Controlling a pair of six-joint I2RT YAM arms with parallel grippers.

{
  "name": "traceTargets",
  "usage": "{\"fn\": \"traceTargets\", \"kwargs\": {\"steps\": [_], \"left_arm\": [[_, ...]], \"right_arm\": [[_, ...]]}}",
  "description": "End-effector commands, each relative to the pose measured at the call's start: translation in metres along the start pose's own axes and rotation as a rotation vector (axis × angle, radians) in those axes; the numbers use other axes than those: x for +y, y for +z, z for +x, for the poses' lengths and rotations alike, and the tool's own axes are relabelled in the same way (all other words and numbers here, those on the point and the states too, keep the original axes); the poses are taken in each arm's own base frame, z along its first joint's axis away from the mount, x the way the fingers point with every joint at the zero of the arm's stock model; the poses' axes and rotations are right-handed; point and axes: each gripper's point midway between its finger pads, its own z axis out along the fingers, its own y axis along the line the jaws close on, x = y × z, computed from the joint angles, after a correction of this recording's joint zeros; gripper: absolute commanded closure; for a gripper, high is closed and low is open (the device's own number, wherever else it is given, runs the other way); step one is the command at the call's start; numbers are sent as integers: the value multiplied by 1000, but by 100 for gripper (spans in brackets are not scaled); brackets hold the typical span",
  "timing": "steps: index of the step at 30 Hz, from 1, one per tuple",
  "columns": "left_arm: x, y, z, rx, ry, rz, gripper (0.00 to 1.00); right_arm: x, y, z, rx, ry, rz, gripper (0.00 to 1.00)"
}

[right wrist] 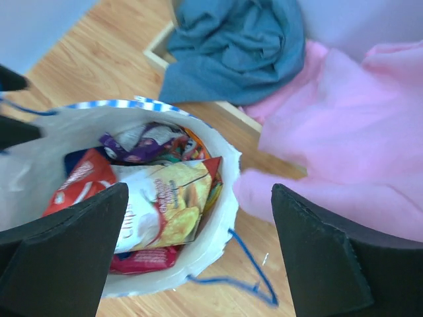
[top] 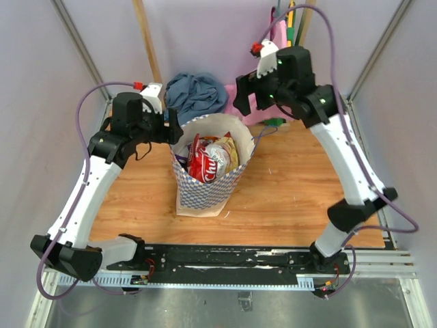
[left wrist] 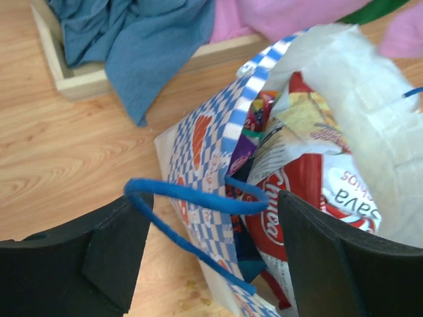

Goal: Take the snacks out of the paper bag

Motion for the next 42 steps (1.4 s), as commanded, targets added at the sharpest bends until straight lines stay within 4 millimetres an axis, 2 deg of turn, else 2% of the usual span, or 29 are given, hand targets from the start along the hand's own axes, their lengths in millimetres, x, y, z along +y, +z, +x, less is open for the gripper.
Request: {"fn": "traceTargets", "kwargs": {"steps": [1,4,6,8,11,13,16,18,22,29,36,39,42], "left_arm": [[15,0,27,68,26,-69,22],[16,7,41,98,27,-71,23],[19,11,48,111,27,-83,23],[21,14,54,121,29,-88,25],[21,14,57,115,28,-88,34],[22,12,57,102,25,-92,38],[21,9,59,90,18,-88,53],[20,9,62,91,14,-85,62],[20,8,68,97,10,-82,80],[22,5,65,81,12,-94,99],[23,3,62,68,17,-103,99],[24,2,61,66,16,-105,99],[23,1,61,64,18,-104,100]], "right_arm": [[47,-52,-21,-125,-30,-80,9],[83,-50,4,-79,-51,-105,10],[107,-37,26,-32,-65,-118,10],[123,-21,48,24,-62,-131,9],[140,3,70,81,-28,-173,10],[155,17,78,102,-12,-222,10],[175,32,88,140,-27,-260,11],[184,45,98,177,-36,-261,11],[194,58,107,220,-42,-261,11],[202,67,117,260,-40,-247,12],[198,70,127,280,-61,-200,31],[194,72,131,288,-70,-177,43],[189,73,131,290,-81,-151,71]]}}
